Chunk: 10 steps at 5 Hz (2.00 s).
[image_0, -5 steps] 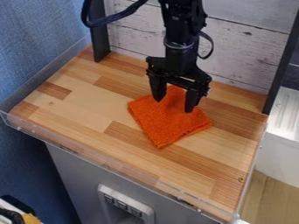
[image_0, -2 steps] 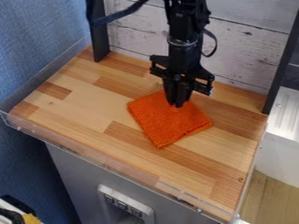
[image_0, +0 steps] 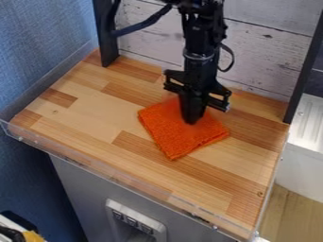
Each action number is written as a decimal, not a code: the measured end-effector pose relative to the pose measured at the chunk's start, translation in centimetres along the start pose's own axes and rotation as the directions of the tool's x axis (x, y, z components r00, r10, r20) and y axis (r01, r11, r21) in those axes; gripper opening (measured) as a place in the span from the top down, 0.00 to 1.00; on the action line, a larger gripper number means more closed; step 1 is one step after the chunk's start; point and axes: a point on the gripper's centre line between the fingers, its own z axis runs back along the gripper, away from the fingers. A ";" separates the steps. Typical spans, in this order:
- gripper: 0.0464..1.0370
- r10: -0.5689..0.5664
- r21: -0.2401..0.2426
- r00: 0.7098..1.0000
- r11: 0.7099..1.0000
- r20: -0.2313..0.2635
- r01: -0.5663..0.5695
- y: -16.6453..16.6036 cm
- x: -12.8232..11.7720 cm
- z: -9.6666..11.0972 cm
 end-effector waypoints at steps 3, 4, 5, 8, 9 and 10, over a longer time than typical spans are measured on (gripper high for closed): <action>0.99 0.035 0.005 0.999 0.999 -0.002 -0.035 0.5 0.9 -1.2; 0.99 0.035 0.012 0.999 0.999 0.012 -0.035 0.6 1.1 -1.3; 0.99 0.042 0.017 0.999 0.999 0.027 -0.042 1.0 1.4 -1.3; 0.99 0.059 0.021 0.998 0.998 0.000 -0.059 1.4 1.0 -1.2; 0.99 0.065 0.021 0.998 0.998 -0.005 -0.065 1.9 1.0 -1.0; 0.99 0.070 0.012 0.997 0.997 -0.014 -0.070 2.6 0.9 -0.8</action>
